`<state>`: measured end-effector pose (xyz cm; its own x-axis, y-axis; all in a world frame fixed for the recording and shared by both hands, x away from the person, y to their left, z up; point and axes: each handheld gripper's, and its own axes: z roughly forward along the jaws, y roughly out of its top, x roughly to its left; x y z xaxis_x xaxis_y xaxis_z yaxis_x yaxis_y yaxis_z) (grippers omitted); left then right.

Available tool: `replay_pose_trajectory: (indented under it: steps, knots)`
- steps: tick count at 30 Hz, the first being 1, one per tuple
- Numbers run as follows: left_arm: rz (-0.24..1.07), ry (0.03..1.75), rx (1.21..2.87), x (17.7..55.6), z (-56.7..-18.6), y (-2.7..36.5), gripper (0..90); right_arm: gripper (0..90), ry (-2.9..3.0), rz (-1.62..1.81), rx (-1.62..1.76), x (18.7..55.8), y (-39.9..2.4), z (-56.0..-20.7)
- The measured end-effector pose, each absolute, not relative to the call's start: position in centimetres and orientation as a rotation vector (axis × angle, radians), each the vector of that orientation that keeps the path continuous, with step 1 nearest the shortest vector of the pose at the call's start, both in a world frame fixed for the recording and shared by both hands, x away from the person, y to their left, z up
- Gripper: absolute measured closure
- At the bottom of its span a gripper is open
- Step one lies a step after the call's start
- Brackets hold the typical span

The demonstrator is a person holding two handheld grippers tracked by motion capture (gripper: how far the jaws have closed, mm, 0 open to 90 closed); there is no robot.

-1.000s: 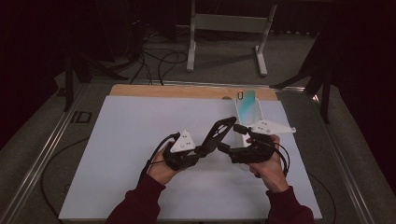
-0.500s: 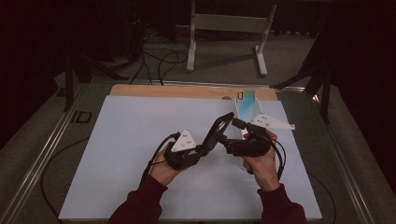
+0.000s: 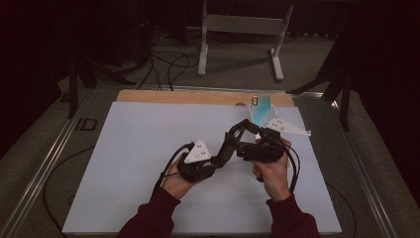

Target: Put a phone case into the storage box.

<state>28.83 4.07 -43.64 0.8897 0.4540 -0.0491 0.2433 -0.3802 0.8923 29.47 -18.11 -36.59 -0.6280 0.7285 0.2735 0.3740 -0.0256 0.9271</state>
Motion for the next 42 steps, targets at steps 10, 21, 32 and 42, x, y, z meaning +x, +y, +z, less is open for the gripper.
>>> replay_pose_trajectory:
  steps: [10, 21, 32, 42]
  knots:
    - [0.266, 0.506, 1.993, 28.8, -43.7, 4.1, 79.1, 13.9, 1.957, 1.658, 1.130, 29.2, -17.7, -36.4]
    - [0.280, 0.542, 1.976, 29.0, -43.4, 5.1, 61.3, 14.1, 1.960, 1.625, 1.135, 29.6, -17.8, -36.4]
    - [0.399, 0.632, 1.952, 29.1, -42.9, 6.5, 29.1, 13.9, 1.967, 1.606, 1.130, 30.4, -17.6, -36.3]
    - [0.489, 0.722, 1.928, 29.3, -42.8, 8.4, 9.1, 13.9, 1.956, 1.577, 1.132, 31.2, -17.8, -36.2]
